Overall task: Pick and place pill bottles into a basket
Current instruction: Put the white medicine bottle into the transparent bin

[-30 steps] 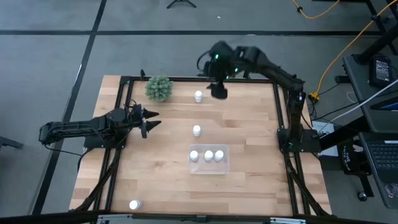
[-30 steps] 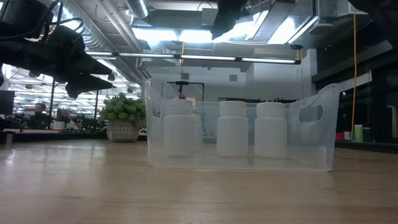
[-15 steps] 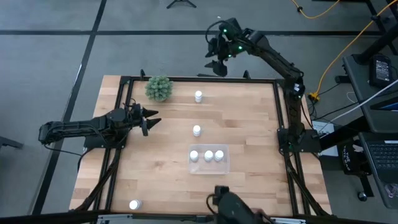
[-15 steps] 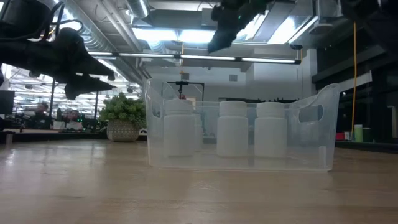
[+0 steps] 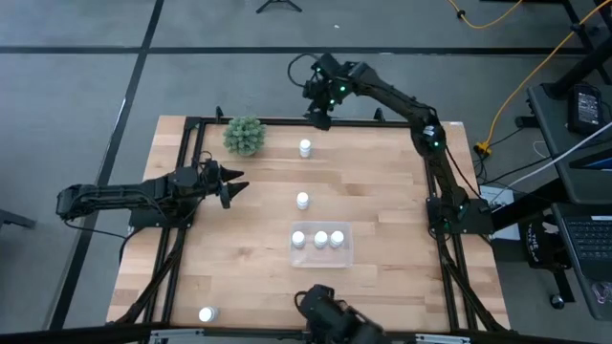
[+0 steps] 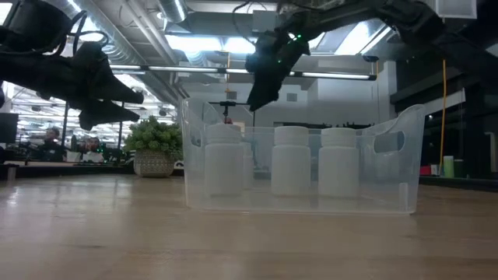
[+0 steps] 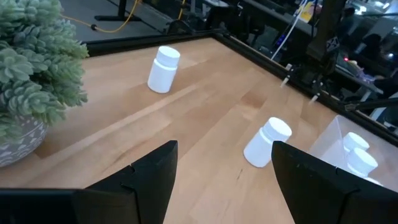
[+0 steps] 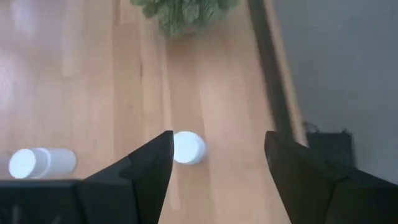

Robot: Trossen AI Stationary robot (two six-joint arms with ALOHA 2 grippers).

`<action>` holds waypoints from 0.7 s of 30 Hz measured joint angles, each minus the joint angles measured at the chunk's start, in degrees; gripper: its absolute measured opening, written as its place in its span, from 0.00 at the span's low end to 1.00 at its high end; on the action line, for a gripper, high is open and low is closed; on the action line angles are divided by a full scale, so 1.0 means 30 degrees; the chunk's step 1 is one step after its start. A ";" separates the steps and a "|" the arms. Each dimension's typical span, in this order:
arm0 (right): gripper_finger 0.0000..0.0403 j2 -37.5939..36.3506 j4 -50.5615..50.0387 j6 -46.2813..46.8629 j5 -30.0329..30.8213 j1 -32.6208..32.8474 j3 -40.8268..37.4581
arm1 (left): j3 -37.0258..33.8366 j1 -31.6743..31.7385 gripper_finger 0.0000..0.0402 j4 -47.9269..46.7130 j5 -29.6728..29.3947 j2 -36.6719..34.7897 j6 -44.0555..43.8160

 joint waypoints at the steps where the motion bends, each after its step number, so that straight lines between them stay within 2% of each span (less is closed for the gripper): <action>1: 0.63 0.0144 -0.0112 0.0078 0.0460 0.0197 0.0000 | 0.0000 0.0003 0.63 -0.0006 0.0000 0.0112 0.0007; 5: 0.63 0.0526 -0.0681 0.0637 0.2381 0.0885 -0.0007 | 0.0000 0.0003 0.63 -0.0007 0.0006 0.0371 0.0016; 12: 0.64 0.0756 -0.1259 0.1288 0.2614 0.1342 -0.0007 | 0.0000 -0.0001 0.63 -0.0027 0.0245 0.0756 0.0032; 21: 0.80 0.1758 -0.2028 0.1825 0.2741 0.1576 0.0000 | 0.0000 0.0003 0.63 -0.0031 0.0339 0.0820 0.0004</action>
